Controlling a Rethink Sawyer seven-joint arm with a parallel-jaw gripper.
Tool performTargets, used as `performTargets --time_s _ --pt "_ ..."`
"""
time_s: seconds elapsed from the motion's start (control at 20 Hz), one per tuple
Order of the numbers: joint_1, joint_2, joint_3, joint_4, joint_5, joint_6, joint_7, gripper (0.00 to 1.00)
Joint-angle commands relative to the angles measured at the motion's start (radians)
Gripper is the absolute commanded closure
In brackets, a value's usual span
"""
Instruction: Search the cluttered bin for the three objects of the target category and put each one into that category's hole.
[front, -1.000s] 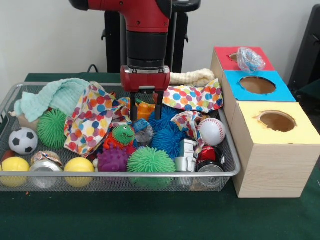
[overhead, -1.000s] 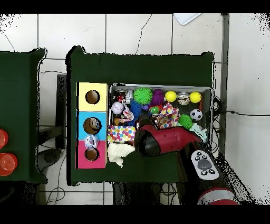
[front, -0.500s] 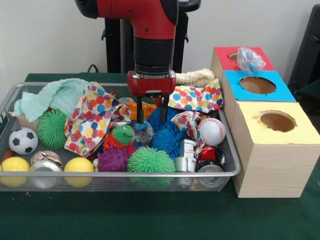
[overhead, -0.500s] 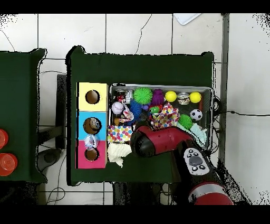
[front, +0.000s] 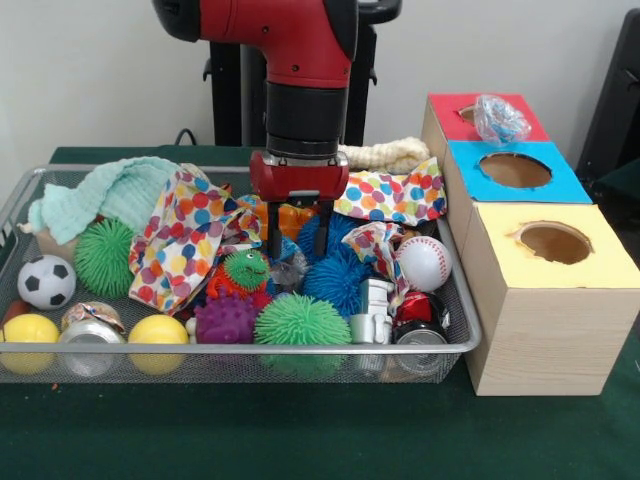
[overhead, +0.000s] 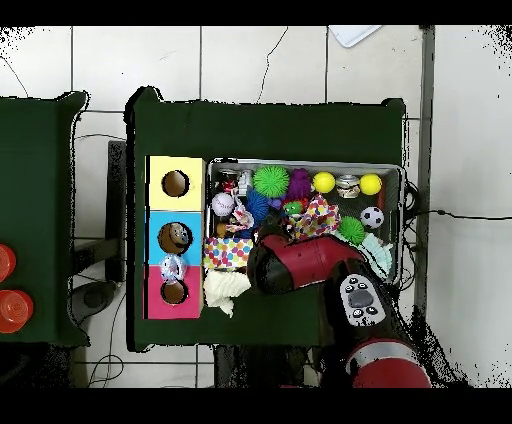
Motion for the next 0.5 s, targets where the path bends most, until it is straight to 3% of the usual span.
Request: performTargets --time_s 0.05,0.3,0.5 --pt "0.025 0.05 -0.055 -0.126 -0.09 -0.049 0.032 0.0" --pt "0.02 0.075 -0.068 -0.138 -0.098 -0.053 0.046 0.0" --pt "-0.075 0.117 0.028 -0.113 -0.067 -0.008 0.044 0.0"
